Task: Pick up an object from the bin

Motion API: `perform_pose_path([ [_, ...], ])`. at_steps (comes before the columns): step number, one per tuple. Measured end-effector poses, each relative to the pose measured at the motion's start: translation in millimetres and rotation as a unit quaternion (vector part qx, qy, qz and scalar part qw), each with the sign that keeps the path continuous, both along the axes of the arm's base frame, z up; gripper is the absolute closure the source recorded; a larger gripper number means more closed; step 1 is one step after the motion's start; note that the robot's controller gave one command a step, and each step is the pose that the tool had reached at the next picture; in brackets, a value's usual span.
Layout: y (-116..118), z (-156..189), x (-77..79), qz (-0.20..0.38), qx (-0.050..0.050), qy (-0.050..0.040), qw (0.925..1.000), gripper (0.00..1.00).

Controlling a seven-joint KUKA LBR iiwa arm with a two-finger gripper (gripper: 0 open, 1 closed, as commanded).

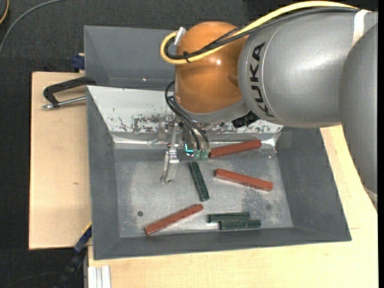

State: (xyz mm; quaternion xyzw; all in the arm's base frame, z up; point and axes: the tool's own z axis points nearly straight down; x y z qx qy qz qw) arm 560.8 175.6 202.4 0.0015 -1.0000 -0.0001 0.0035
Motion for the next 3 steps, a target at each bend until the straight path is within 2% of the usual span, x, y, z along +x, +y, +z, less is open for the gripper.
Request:
perform_pose_path([
  [1, -55, -46, -52.9, 0.007, -0.002, 0.0004, 1.0, 0.0],
  [2, -137, -120, -68.6, 0.024, -0.002, 0.0007, 0.9997, 0.0],
  [3, -85, -132, -62.6, 0.094, 0.001, -0.0058, 0.9955, 0.0],
])
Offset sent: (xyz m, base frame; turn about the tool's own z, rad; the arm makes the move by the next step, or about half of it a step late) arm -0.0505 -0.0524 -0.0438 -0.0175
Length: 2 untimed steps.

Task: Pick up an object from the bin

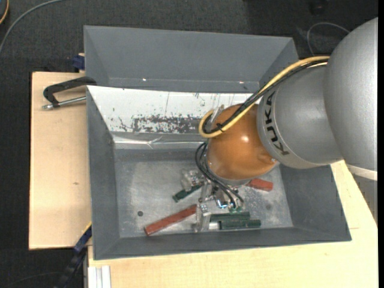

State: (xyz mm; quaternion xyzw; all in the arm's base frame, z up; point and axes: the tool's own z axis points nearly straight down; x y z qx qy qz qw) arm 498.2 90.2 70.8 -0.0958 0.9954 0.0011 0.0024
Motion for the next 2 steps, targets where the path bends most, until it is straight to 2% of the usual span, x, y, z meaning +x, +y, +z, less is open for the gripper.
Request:
perform_pose_path([
  [1, -1, 3, 1.6, -0.002, 0.0, -0.0017, 1.0, 1.0],
  [2, 0, 58, 35.6, 0.106, -0.001, -0.0034, 0.9944, 1.0],
])
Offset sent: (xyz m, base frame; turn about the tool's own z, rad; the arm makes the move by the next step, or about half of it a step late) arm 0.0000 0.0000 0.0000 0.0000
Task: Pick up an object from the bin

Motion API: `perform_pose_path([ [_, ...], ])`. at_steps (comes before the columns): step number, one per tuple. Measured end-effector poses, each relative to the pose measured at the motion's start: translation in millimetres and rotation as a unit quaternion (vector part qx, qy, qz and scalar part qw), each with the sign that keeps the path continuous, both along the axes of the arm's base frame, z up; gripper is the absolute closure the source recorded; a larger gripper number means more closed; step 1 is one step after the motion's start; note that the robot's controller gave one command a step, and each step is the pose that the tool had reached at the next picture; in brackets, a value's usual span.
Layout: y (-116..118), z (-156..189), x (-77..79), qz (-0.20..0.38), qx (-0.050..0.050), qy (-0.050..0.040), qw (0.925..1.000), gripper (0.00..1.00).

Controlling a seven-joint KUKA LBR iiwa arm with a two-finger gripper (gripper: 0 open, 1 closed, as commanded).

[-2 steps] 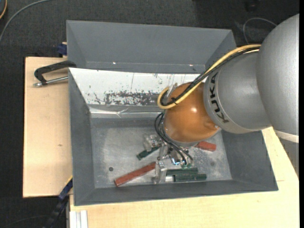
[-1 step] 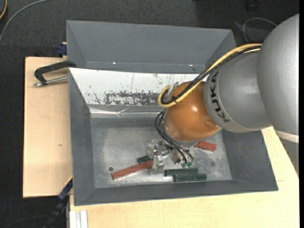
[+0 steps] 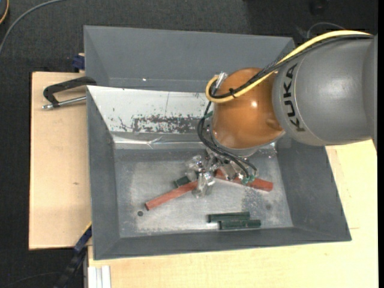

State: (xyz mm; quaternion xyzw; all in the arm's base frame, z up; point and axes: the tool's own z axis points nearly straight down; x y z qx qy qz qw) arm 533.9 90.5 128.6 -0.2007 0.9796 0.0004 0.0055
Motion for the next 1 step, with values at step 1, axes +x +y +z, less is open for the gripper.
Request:
perform_pose_path([
  [1, -3.3, 135.1, 3.8, 0.026, 0.0, -0.0024, 0.9997, 1.0],
])
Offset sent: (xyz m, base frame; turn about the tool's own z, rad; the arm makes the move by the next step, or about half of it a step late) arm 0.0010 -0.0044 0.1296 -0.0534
